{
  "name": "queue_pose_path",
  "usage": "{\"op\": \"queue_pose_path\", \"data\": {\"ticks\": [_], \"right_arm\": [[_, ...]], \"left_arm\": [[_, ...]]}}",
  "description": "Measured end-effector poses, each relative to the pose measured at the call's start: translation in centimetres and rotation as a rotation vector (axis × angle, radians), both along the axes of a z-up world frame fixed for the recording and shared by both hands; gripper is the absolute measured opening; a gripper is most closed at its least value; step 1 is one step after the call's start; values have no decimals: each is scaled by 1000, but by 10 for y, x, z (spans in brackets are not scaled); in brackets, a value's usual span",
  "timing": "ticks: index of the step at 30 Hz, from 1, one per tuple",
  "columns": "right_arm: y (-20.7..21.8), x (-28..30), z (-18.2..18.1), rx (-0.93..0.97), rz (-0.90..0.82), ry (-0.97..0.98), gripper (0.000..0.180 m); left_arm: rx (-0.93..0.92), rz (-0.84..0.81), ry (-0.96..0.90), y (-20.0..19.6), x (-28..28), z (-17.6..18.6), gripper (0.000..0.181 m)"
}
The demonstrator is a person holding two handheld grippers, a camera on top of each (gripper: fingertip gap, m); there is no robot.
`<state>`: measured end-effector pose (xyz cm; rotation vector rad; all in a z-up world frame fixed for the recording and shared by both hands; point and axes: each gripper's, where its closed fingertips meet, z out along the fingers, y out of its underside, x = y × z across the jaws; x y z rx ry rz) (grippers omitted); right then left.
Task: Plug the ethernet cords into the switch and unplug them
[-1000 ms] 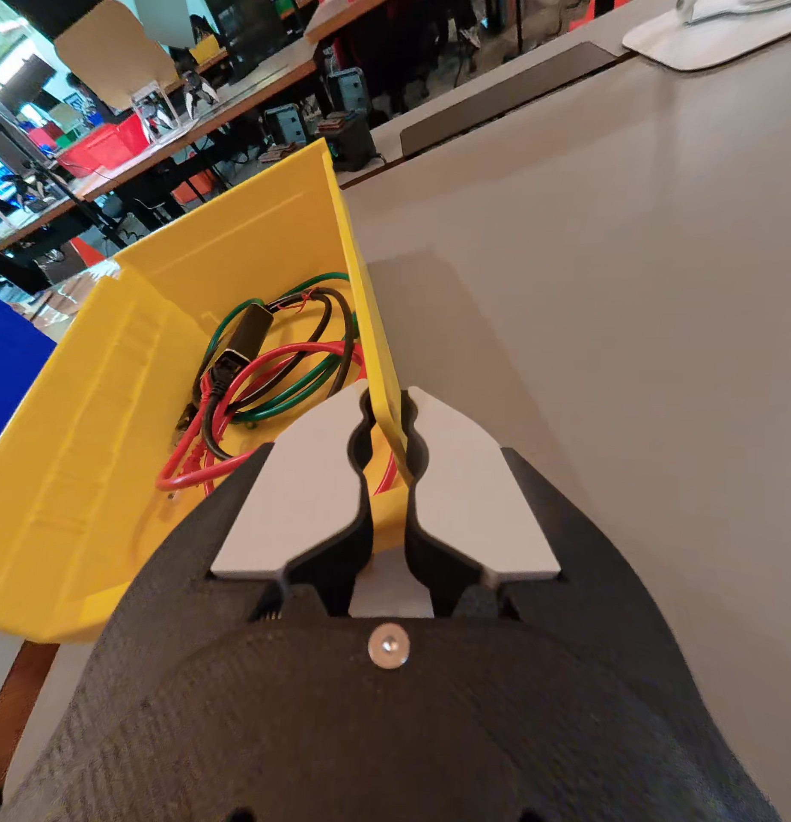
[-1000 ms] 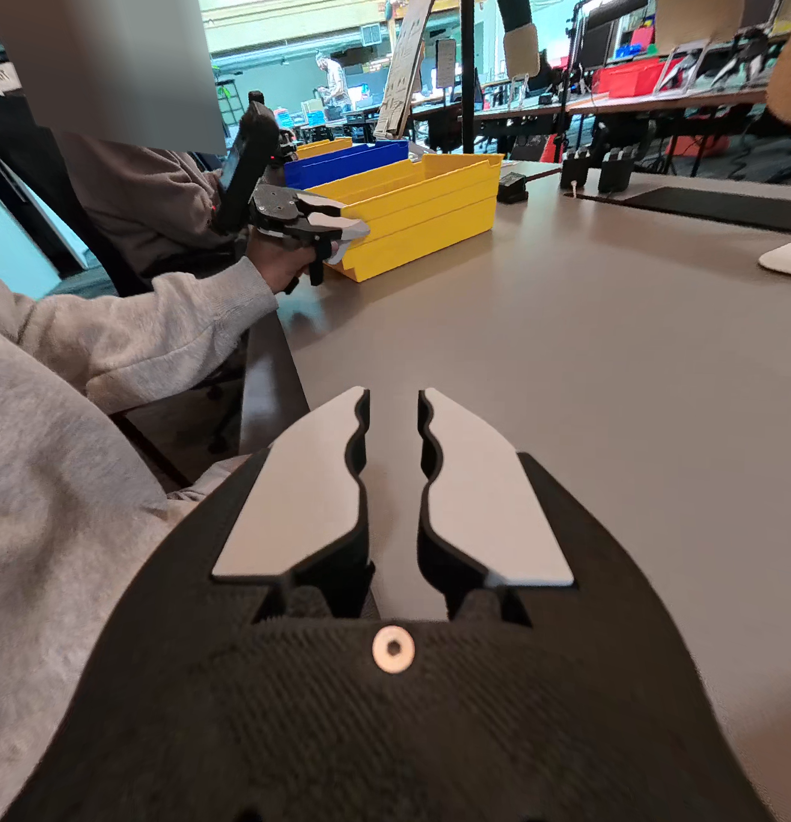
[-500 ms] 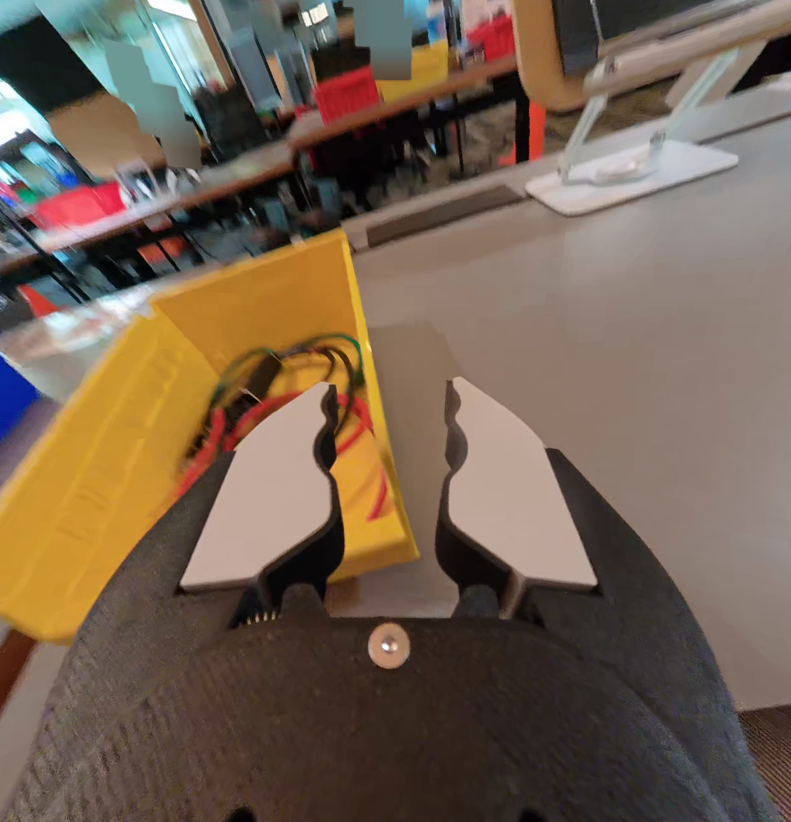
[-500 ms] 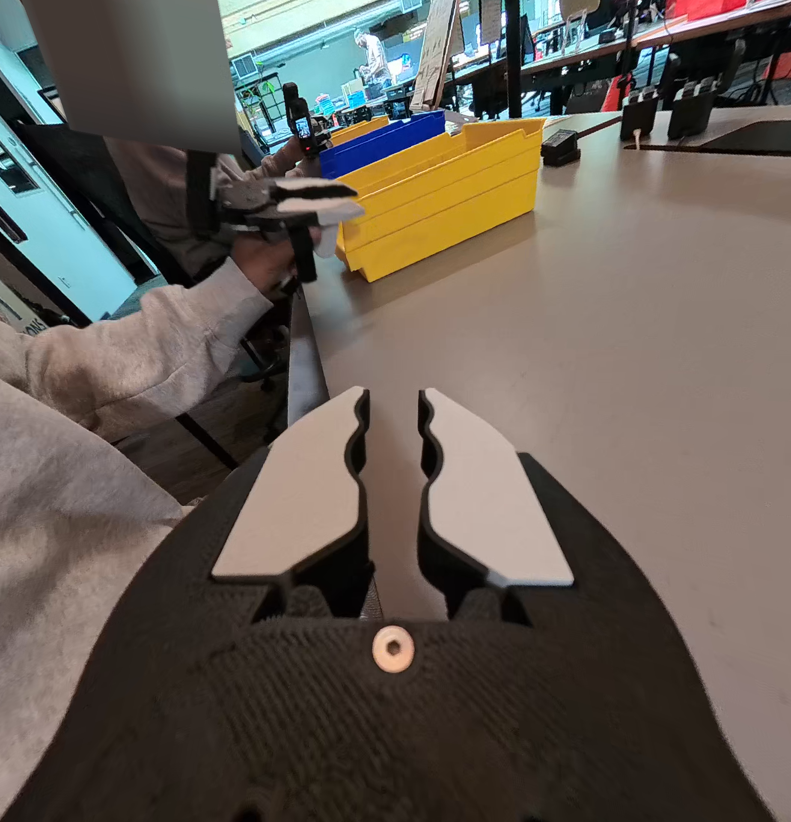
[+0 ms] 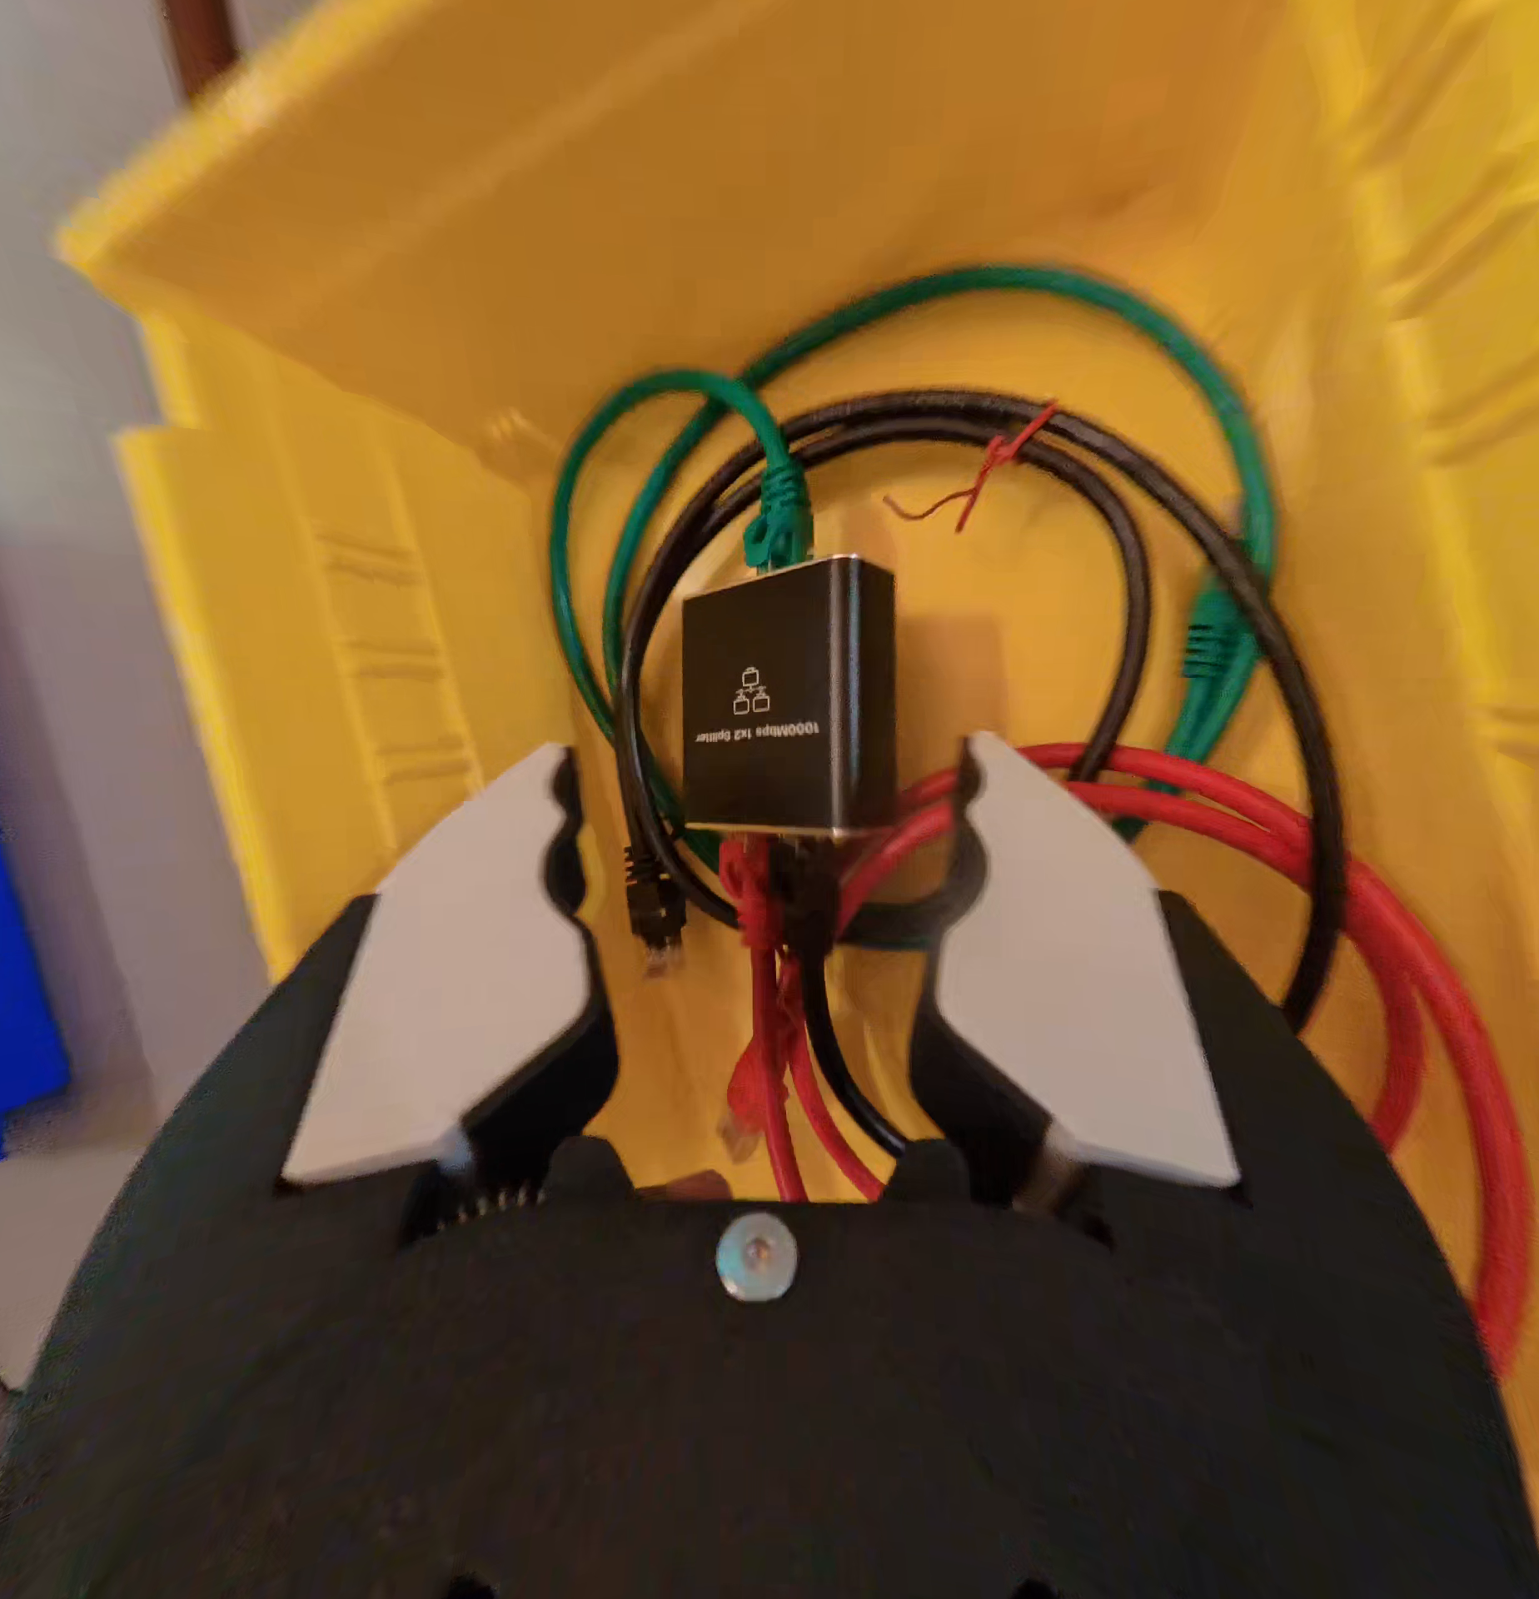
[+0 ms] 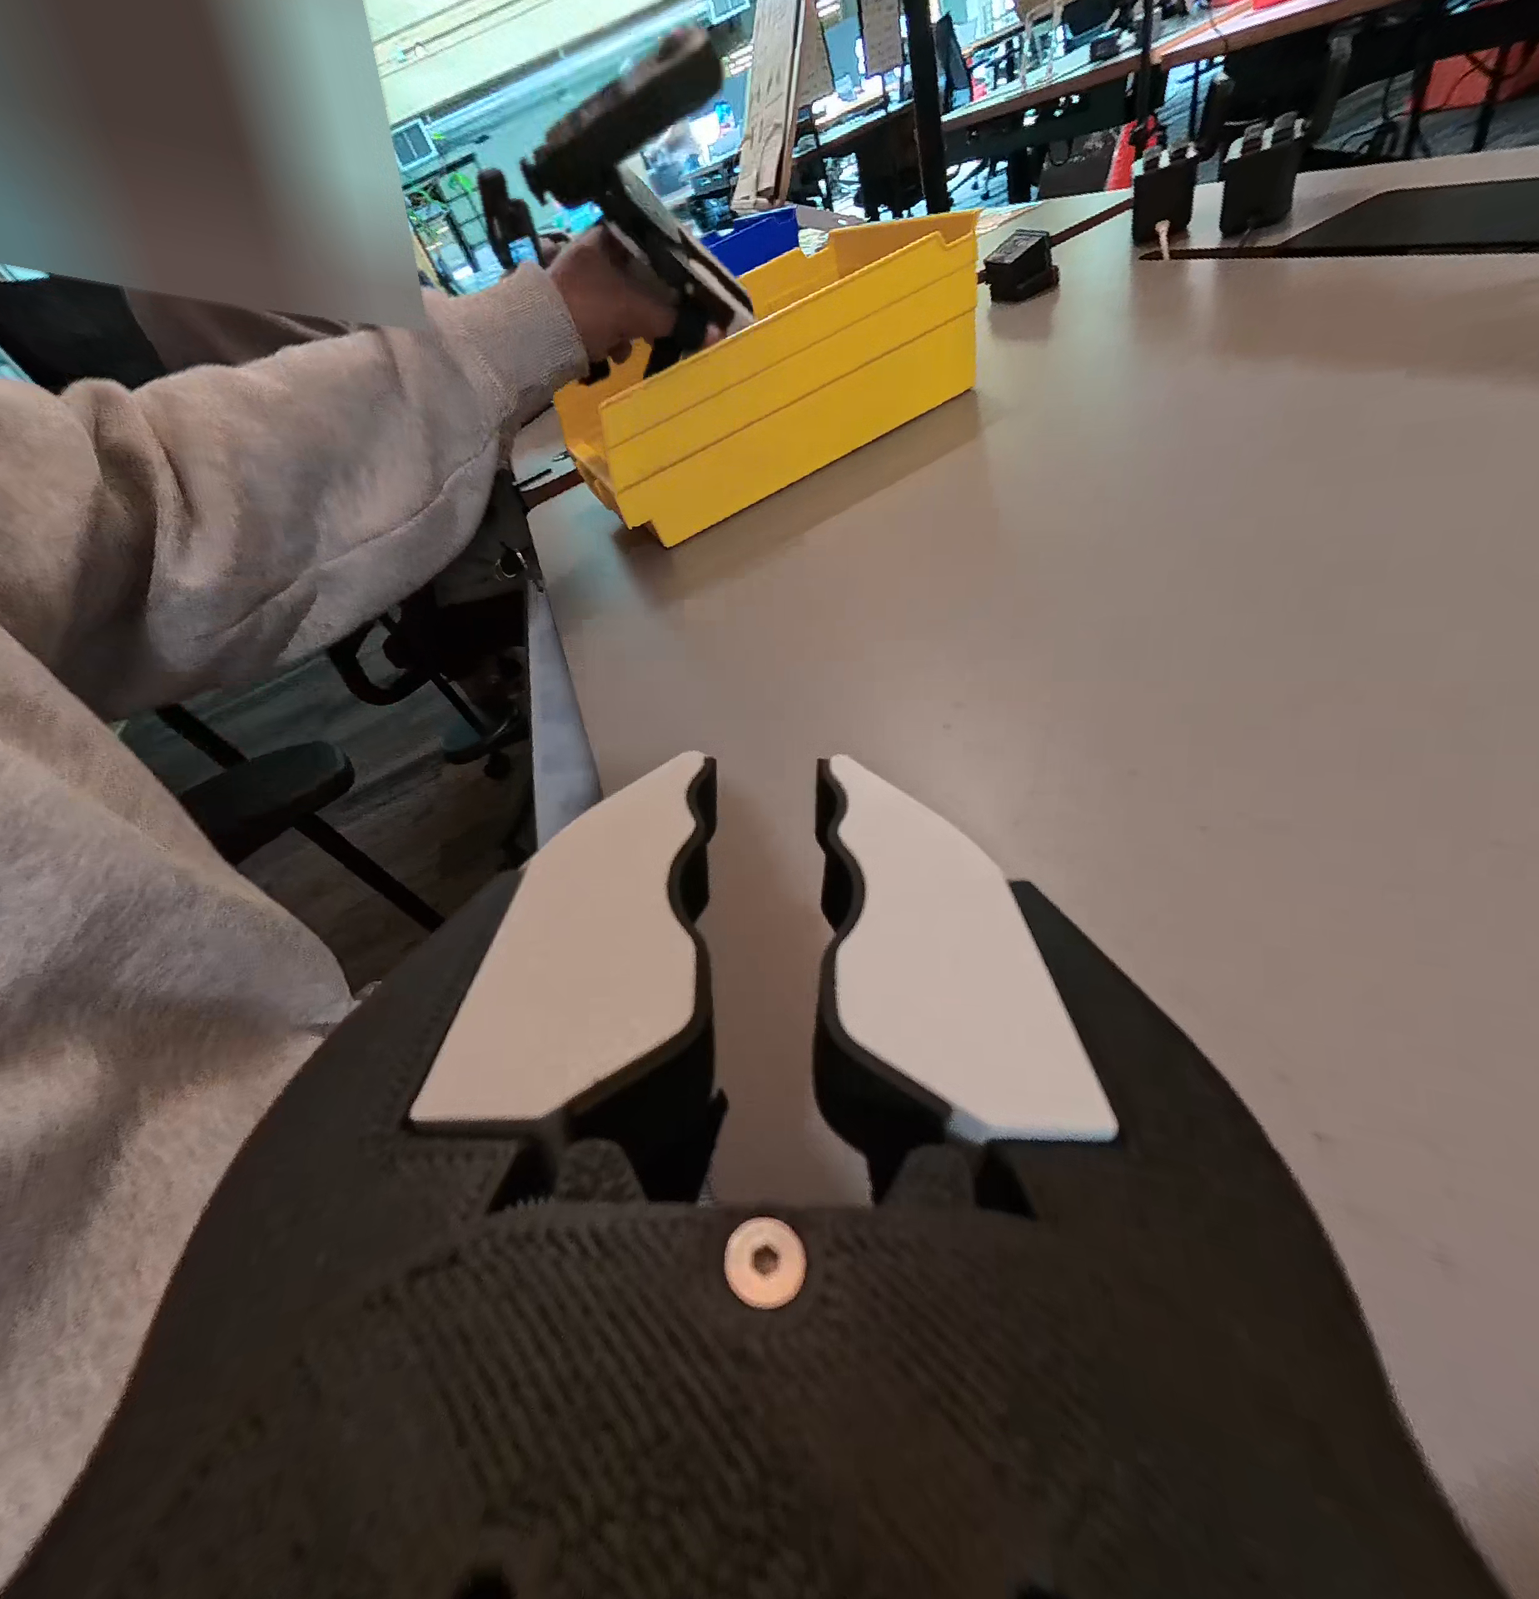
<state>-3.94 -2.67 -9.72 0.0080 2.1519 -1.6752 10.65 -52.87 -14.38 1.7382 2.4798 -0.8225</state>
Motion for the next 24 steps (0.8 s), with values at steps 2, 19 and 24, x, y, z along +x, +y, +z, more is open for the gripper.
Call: {"op": "queue_pose_path", "data": {"ticks": [2,19,24], "right_arm": [[2,-6,-2,8,-27,6,22],[31,-45,-1,-3,-176,-190,22],[31,-42,1,-6,-163,-199,22]], "left_arm": [[97,37,-76,-5,1,-24,102],[-302,-90,77,11,10,144,55],[-514,-176,93,59,8,263,54]]}}
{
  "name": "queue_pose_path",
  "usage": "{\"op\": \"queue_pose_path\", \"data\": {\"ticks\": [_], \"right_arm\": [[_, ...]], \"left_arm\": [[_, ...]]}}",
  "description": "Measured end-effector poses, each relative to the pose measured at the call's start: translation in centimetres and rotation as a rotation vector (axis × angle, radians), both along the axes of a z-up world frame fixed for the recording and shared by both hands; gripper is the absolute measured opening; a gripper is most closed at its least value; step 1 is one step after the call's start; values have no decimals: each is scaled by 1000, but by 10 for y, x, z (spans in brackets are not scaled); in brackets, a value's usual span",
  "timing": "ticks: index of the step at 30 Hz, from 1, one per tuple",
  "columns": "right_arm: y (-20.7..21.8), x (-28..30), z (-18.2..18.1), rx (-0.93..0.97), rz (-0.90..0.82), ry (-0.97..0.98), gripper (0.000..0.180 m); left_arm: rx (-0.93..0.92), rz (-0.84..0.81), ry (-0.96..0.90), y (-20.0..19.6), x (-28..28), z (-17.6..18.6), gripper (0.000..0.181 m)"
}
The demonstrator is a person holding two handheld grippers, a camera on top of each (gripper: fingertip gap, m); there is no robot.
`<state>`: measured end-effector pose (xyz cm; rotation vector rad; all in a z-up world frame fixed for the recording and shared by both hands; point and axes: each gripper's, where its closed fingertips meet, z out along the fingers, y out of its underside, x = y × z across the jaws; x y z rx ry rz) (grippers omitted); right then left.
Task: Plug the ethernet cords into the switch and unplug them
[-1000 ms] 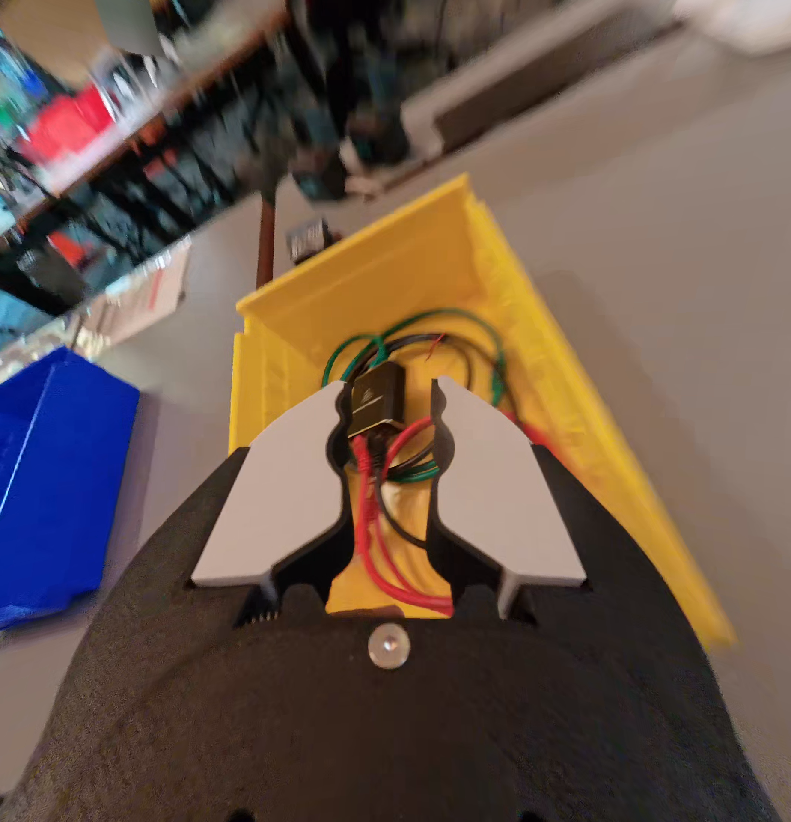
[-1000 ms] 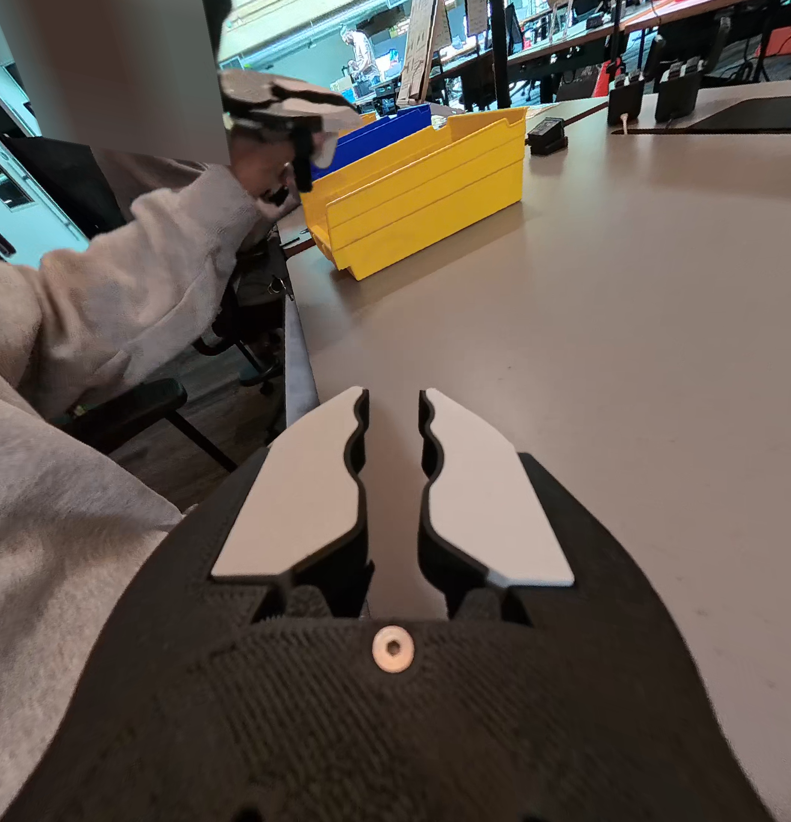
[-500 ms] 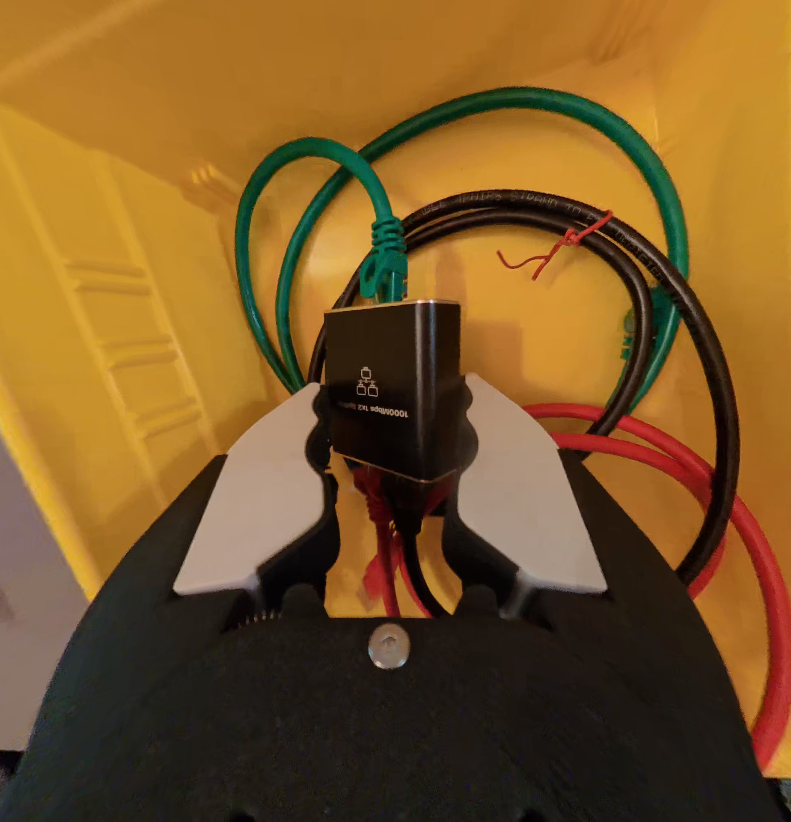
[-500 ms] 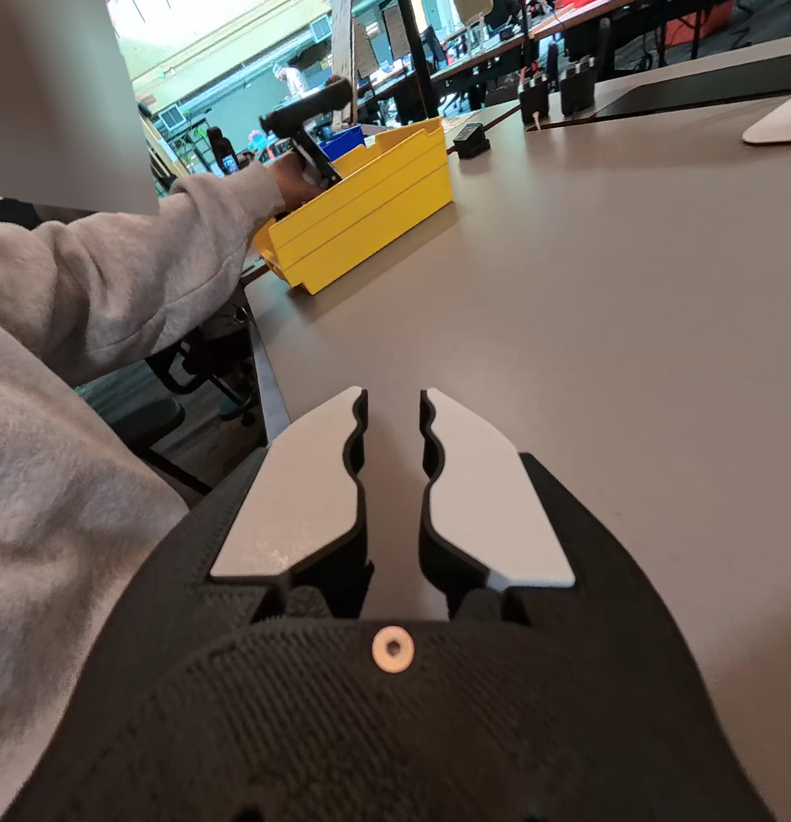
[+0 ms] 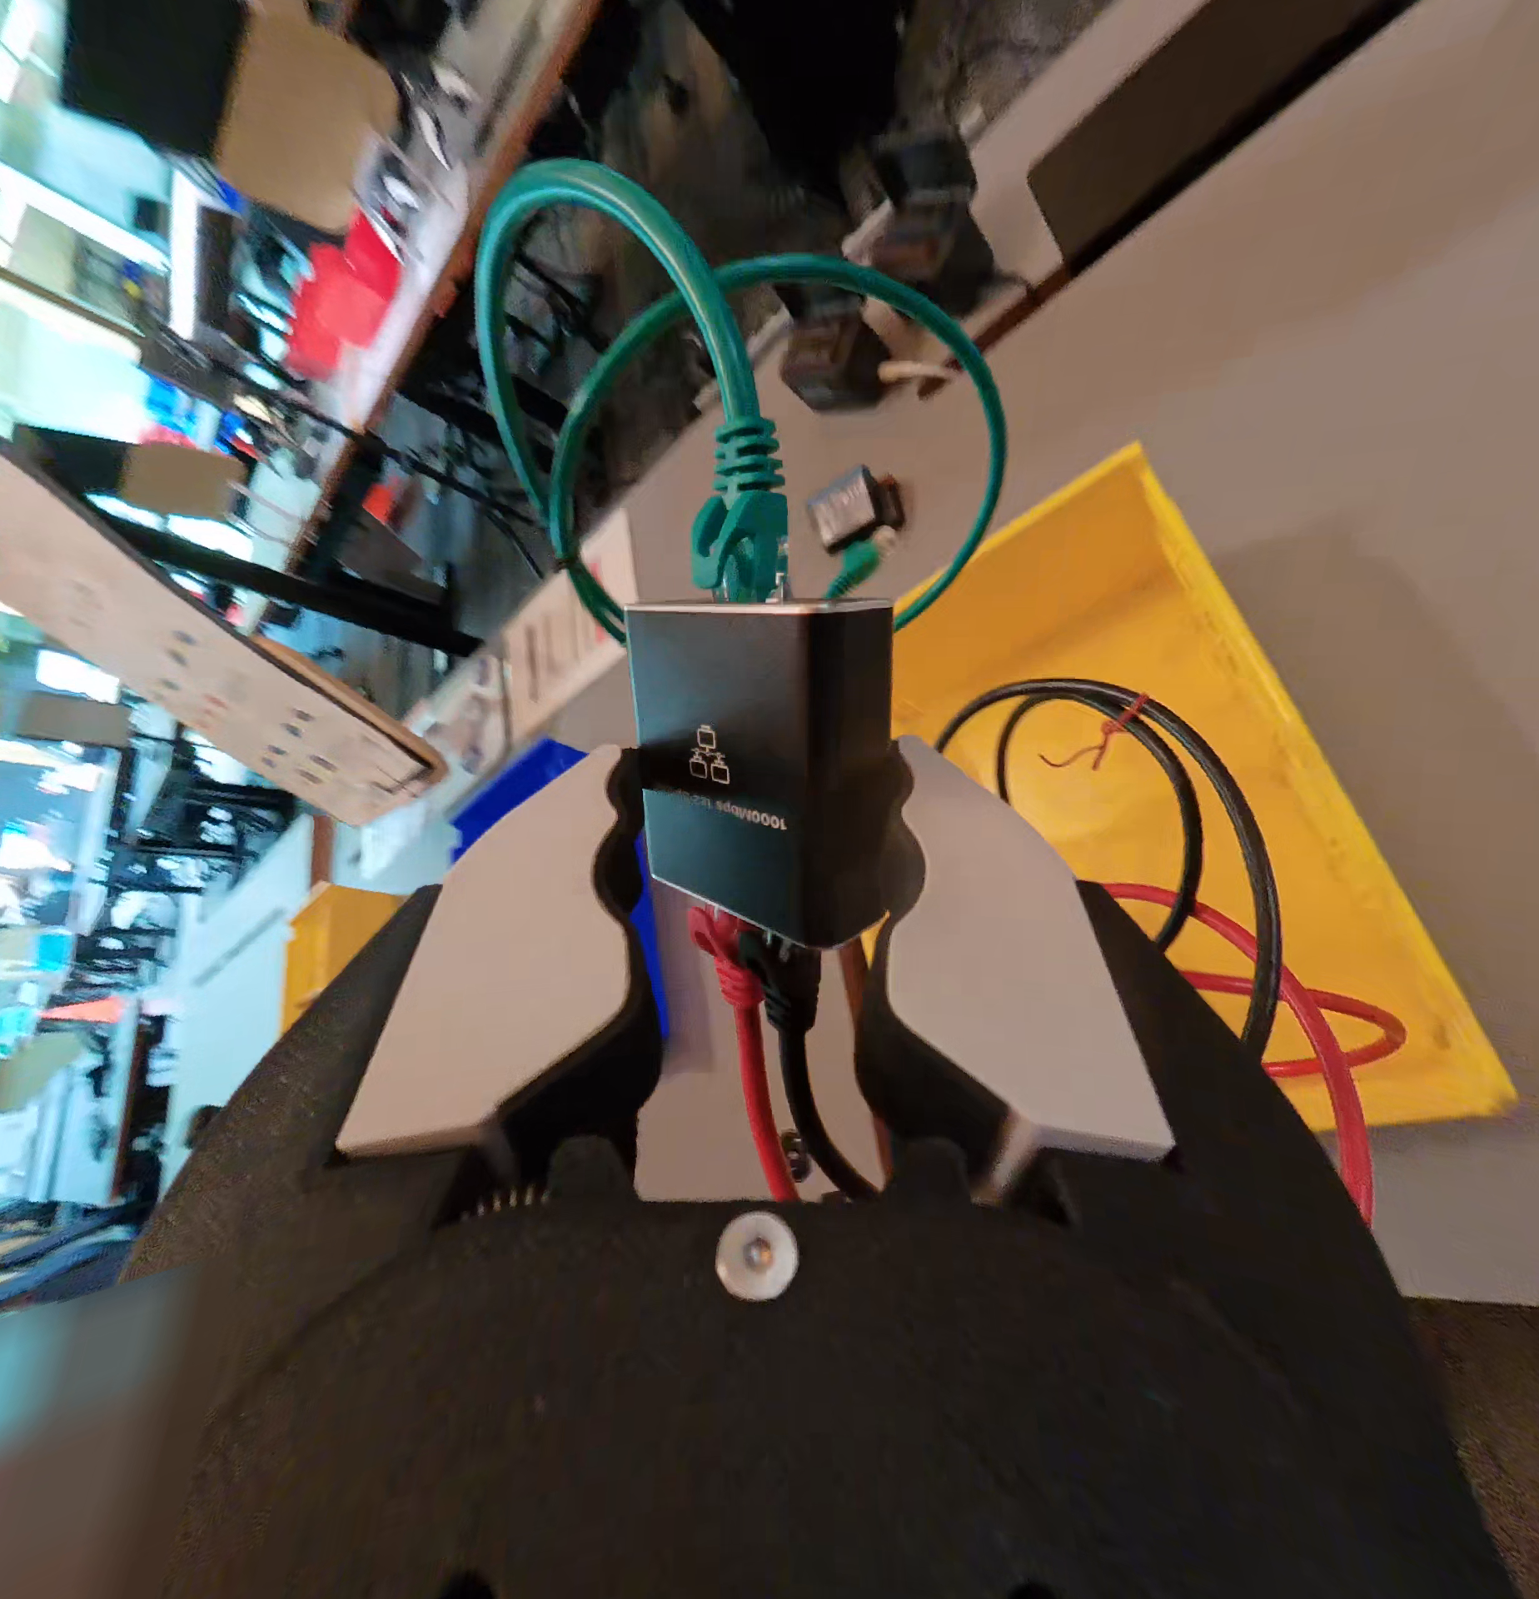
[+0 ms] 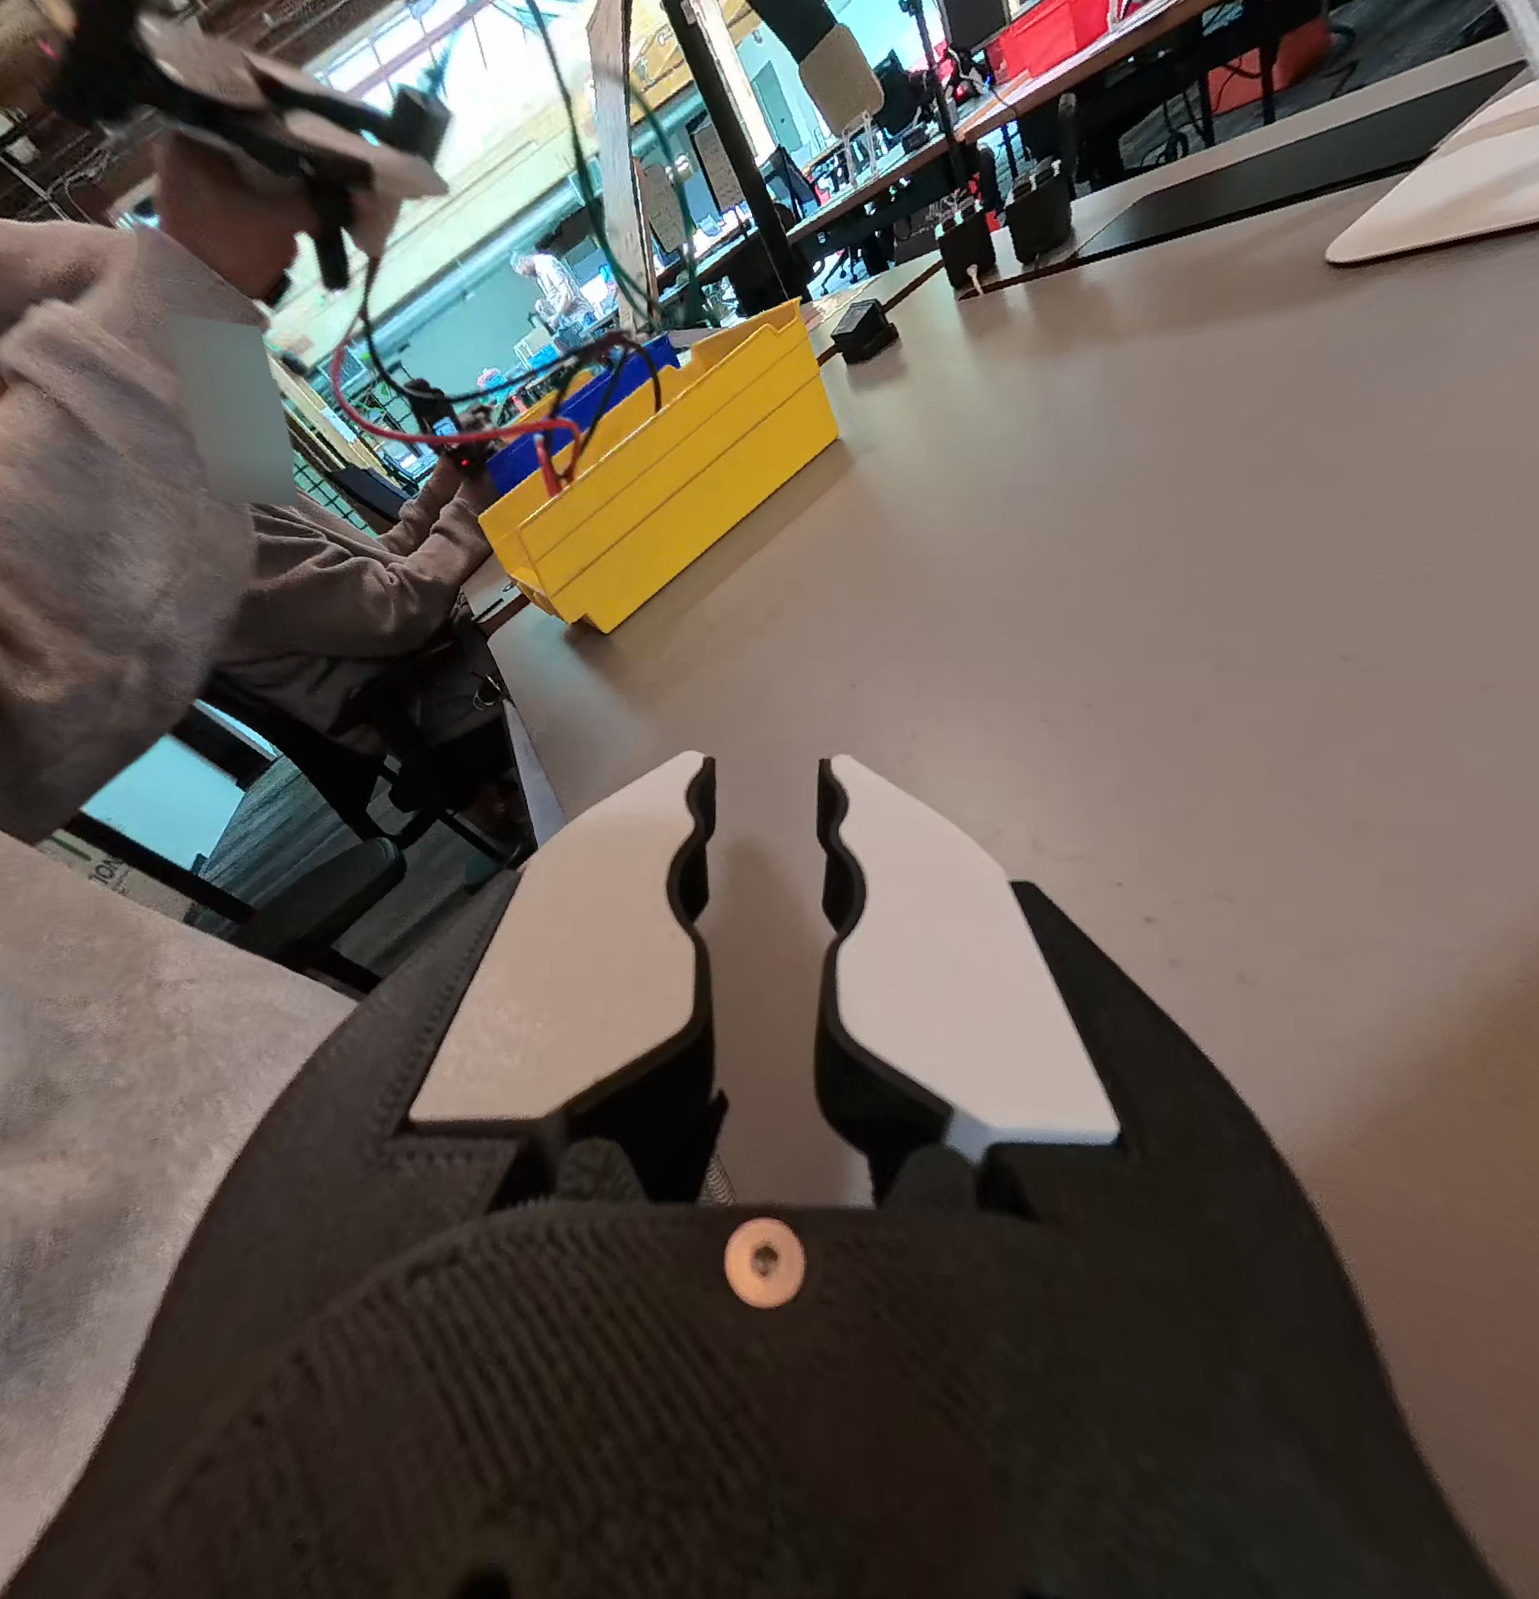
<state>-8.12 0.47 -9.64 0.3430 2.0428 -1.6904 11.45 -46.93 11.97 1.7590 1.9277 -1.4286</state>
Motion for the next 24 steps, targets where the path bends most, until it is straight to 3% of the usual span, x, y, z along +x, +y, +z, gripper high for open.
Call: {"op": "queue_pose_path", "data": {"ticks": [8,11,13,16,20,24], "right_arm": [[7,3,9,-31,5,3,22],[9,4,14,-49,7,-12,22],[10,4,15,-54,4,-1,22],[11,3,18,-63,-1,27,22],[11,2,21,-73,-10,52,21],[10,0,24,-82,-20,63,21]], "left_arm": [[-184,-159,86,97,-40,143,54],[-151,-265,131,140,-69,165,51],[-157,-343,149,168,-88,165,27],[-158,-457,150,202,-124,132,26],[4,-622,174,247,-186,31,26],[-1,-719,143,280,-239,-69,25]]}}
